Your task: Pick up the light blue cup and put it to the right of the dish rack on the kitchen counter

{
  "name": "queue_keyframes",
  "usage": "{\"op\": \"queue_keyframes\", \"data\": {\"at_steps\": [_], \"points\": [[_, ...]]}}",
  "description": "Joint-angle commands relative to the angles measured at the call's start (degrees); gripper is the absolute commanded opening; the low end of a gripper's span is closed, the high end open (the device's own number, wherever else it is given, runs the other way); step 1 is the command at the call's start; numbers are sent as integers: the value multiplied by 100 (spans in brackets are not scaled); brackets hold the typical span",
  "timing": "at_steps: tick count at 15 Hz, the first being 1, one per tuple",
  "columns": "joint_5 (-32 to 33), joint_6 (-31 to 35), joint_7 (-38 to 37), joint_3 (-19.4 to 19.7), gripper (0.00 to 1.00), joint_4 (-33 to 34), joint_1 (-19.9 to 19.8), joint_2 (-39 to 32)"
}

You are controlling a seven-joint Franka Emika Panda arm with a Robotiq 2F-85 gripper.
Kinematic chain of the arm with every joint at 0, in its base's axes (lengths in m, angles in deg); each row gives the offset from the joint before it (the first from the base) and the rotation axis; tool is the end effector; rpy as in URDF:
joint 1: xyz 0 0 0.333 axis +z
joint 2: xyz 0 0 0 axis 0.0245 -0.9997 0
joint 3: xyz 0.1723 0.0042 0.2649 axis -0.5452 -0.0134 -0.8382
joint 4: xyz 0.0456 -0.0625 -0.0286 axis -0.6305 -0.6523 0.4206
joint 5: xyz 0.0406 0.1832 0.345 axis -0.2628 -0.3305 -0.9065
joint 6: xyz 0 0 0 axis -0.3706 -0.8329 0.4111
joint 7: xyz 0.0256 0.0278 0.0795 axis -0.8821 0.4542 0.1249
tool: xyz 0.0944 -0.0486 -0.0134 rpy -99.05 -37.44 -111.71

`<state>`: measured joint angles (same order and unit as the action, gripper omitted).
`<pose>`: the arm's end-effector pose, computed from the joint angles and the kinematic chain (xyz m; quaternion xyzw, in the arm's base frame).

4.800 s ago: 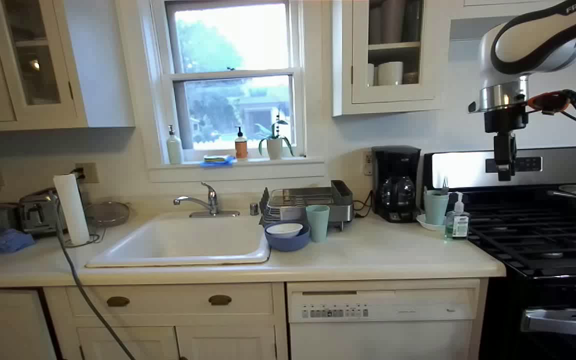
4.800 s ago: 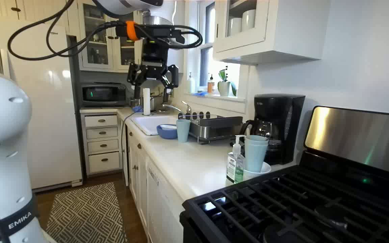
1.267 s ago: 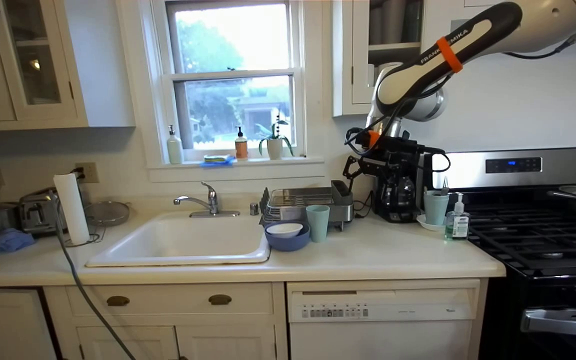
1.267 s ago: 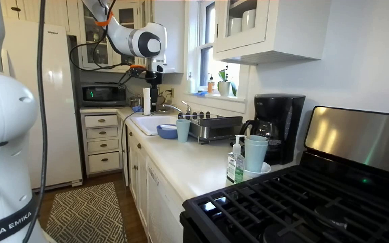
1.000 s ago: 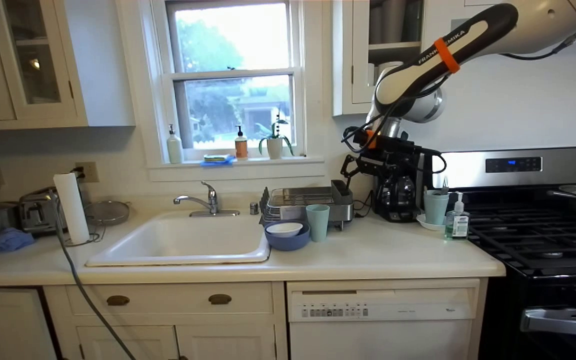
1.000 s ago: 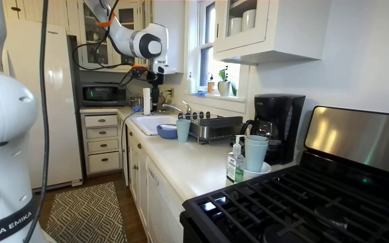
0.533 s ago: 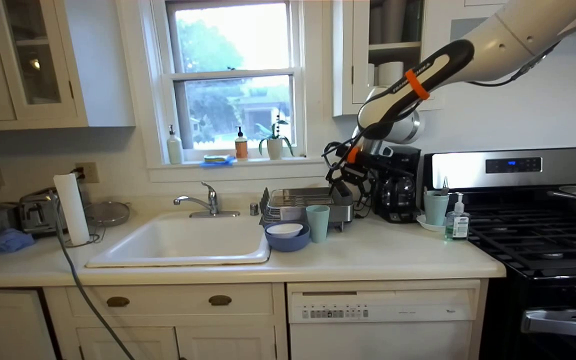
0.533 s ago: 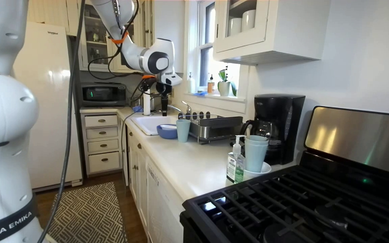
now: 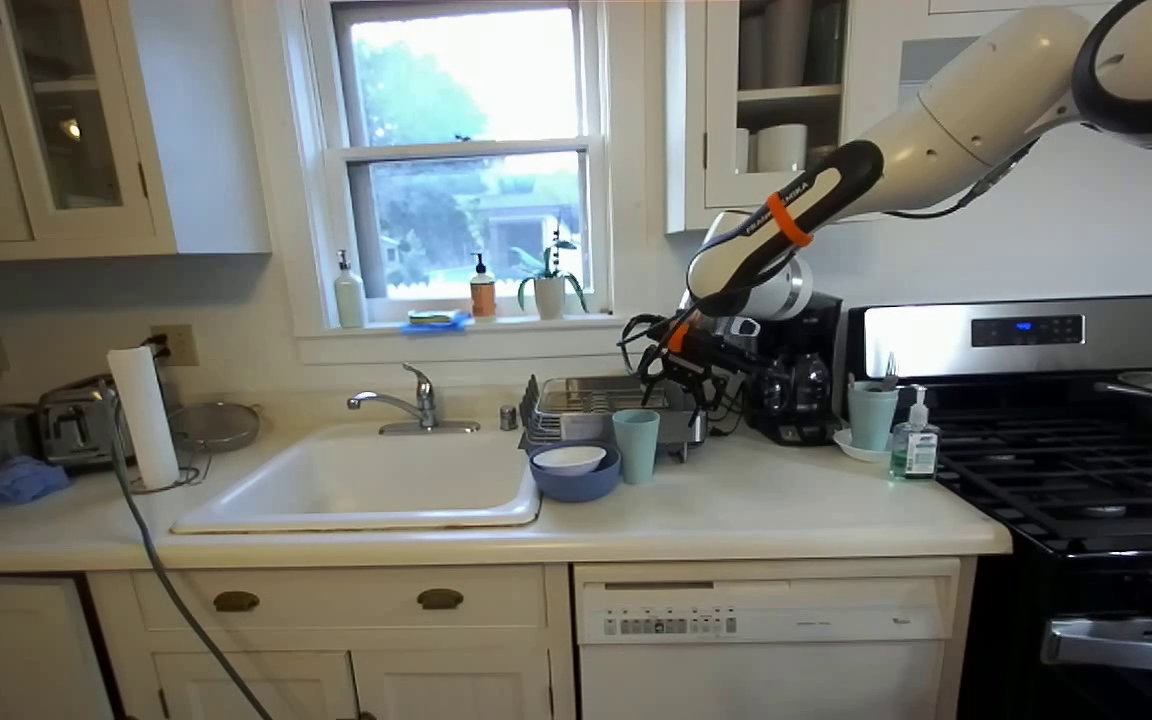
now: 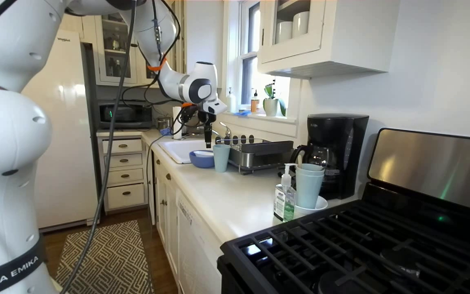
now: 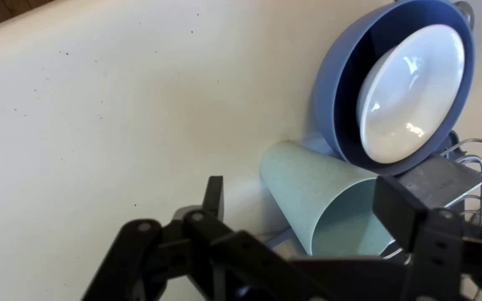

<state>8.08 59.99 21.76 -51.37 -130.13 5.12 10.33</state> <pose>0.6657 0.0827 0.3509 -0.8705 0.4560 -0.1171 0.1432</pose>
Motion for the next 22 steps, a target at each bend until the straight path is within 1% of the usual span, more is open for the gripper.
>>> {"op": "queue_keyframes", "data": {"at_steps": [1,2,3,4,8,12,13,14,15,16,17,18,20,21,22], "points": [[159,75,-453,268,81,547,226,-442],[184,94,-536,330,80,654,263,-537],[174,98,-601,368,72,741,286,-613],[165,111,-675,407,75,847,299,-701],[166,118,-885,528,72,1151,334,-963],[161,95,-997,597,59,1333,338,-1140],[162,109,-1019,610,50,1359,337,-1168],[147,111,-1045,610,51,1379,330,-1198],[149,116,-1069,619,48,1394,333,-1218],[147,119,-1098,623,42,1407,334,-1234],[147,116,-1120,626,45,1417,335,-1246],[148,110,-1142,633,41,1428,336,-1257],[141,82,-1178,638,39,1419,334,-1246],[135,80,-1173,631,38,1396,325,-1216],[129,106,-1142,610,41,1373,312,-1190]]}}
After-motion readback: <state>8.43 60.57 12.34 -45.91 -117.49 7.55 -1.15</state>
